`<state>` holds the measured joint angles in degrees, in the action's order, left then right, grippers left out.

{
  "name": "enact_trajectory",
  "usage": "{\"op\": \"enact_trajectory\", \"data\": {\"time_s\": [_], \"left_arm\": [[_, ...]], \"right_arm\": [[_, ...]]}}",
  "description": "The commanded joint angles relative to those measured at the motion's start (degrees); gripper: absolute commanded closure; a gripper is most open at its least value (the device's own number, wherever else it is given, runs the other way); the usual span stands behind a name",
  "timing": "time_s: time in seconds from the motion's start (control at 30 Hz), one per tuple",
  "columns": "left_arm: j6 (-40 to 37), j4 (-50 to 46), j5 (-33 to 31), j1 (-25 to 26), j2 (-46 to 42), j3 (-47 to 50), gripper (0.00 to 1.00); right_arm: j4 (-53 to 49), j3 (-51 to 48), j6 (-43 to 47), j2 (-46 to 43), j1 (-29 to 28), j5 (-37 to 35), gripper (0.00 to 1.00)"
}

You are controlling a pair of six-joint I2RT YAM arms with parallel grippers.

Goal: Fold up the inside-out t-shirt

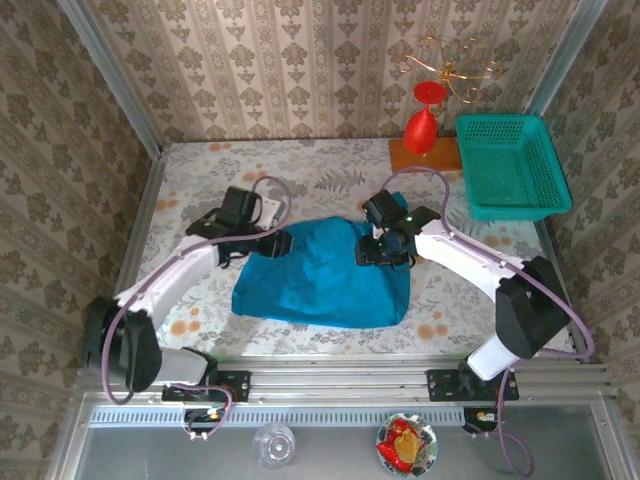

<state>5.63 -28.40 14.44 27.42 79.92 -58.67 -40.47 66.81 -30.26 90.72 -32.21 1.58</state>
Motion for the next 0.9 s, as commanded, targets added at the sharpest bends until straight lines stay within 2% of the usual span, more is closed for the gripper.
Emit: {"op": "enact_trajectory", "data": {"time_s": [0.0, 0.07, 0.13, 0.2, 0.23, 0.37, 0.43, 0.6, 0.67, 0.87], "left_arm": [[-7.4, -4.6, -7.3, 3.1, 6.7, -5.5, 0.52], [-9.4, -4.7, -7.6, 4.6, 11.1, -8.4, 0.52], [-11.1, -4.7, -7.3, 5.6, 14.7, -10.4, 0.51], [-12.2, -4.9, -10.3, 6.7, 18.1, -12.5, 0.50], [-12.8, -4.8, -12.4, 7.2, 19.7, -13.3, 0.50], [-14.0, -4.9, -20.1, 8.1, 25.0, -16.3, 0.49], [-14.4, -5.2, -21.9, 8.1, 27.0, -17.5, 0.49], [-15.4, -5.6, -20.7, 8.0, 31.0, -19.7, 0.49], [-15.5, -5.9, -22.5, 7.9, 32.2, -20.4, 0.50], [-16.3, -6.6, -24.0, 6.4, 33.4, -21.7, 0.65]], "right_arm": [[4.0, -0.9, -3.5, 1.8, 0.5, -1.9, 0.42], [7.6, -2.0, -4.7, 2.8, 0.4, 1.2, 0.41], [8.8, -2.1, -5.7, 3.5, 0.2, 1.6, 0.46], [9.4, -2.8, -6.2, 3.8, 0.2, 1.6, 0.52], [9.4, -2.8, -6.2, 4.2, 0.2, 1.9, 0.57], [11.0, -3.7, -6.1, 4.0, 0.2, 2.7, 0.91], [11.5, -4.6, -6.5, 3.3, 0.2, 2.6, 0.98], [11.7, -5.8, -7.1, 2.3, 0.2, 3.0, 1.00], [11.7, -6.0, -7.1, 2.1, 0.3, 3.5, 1.00], [11.2, -7.9, -7.4, -0.4, 0.2, 2.6, 1.00]]}}
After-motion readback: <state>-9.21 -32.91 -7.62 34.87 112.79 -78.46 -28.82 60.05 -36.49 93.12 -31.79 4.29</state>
